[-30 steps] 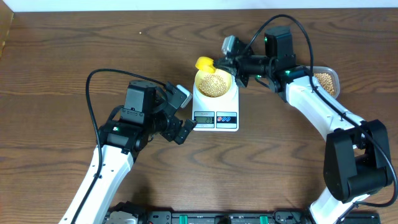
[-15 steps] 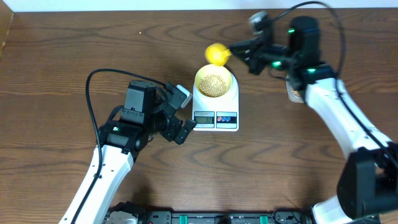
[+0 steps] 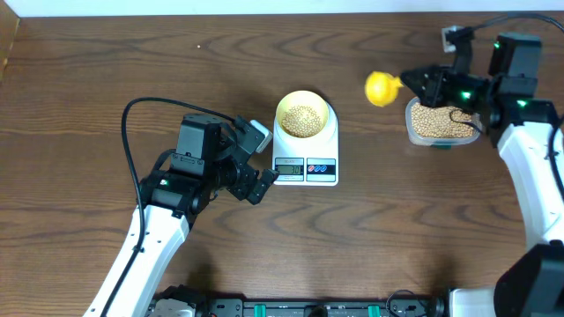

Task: Scoop item into bowl and weigh 50g on scale
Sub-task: 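Move the empty scoop back to the soybean tub with the right gripper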

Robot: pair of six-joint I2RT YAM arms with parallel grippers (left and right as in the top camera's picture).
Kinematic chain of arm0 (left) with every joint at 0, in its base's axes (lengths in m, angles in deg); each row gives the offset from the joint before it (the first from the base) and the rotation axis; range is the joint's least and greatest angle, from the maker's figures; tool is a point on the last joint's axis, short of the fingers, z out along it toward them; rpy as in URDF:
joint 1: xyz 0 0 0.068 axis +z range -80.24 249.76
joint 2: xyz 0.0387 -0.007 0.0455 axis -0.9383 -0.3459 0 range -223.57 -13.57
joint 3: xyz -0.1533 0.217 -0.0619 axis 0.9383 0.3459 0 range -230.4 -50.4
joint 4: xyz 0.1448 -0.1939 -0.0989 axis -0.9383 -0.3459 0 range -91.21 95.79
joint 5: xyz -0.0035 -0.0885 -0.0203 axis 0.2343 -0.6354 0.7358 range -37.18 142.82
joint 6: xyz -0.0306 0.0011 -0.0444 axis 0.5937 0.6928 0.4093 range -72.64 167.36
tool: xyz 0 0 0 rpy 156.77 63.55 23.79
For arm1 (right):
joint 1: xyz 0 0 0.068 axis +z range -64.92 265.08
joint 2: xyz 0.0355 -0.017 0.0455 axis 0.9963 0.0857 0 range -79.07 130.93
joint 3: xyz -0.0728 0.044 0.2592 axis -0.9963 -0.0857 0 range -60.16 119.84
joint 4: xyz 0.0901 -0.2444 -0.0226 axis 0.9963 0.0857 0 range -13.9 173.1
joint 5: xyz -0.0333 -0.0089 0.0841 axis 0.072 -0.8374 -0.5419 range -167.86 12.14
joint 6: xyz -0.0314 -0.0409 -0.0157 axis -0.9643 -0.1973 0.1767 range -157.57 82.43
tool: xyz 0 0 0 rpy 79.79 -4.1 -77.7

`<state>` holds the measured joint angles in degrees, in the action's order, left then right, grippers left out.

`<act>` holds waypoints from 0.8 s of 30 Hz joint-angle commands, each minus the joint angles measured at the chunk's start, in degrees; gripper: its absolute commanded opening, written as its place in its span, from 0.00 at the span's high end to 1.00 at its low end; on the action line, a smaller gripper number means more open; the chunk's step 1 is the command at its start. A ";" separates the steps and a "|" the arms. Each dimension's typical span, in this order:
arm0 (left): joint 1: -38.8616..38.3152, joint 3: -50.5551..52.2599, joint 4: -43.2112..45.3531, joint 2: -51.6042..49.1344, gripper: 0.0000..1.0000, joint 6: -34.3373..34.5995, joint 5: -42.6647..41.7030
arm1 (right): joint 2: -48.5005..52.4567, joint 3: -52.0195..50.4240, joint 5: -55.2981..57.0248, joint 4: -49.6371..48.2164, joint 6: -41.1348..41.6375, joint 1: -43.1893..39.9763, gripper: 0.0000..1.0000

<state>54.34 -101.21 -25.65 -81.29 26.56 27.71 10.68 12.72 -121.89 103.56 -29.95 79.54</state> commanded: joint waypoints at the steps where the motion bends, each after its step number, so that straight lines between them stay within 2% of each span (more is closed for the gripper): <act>1: 0.24 0.07 0.07 -0.11 0.03 0.33 0.52 | -2.69 0.11 8.72 2.97 -5.60 -0.96 0.99; 9: 0.24 0.07 0.07 -0.11 0.03 0.33 0.52 | -4.37 0.11 17.99 4.28 -6.51 -1.18 0.99; 18: 0.24 0.07 0.07 -0.11 0.03 0.33 0.50 | -4.28 0.07 36.35 9.51 -7.50 -1.18 0.99; 24: 0.24 0.07 0.07 -0.11 0.03 0.33 0.52 | -4.24 -0.46 44.54 11.80 -7.85 -1.18 0.99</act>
<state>54.34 -101.21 -25.67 -81.29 26.56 27.71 7.27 12.72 -84.54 115.21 -36.66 78.56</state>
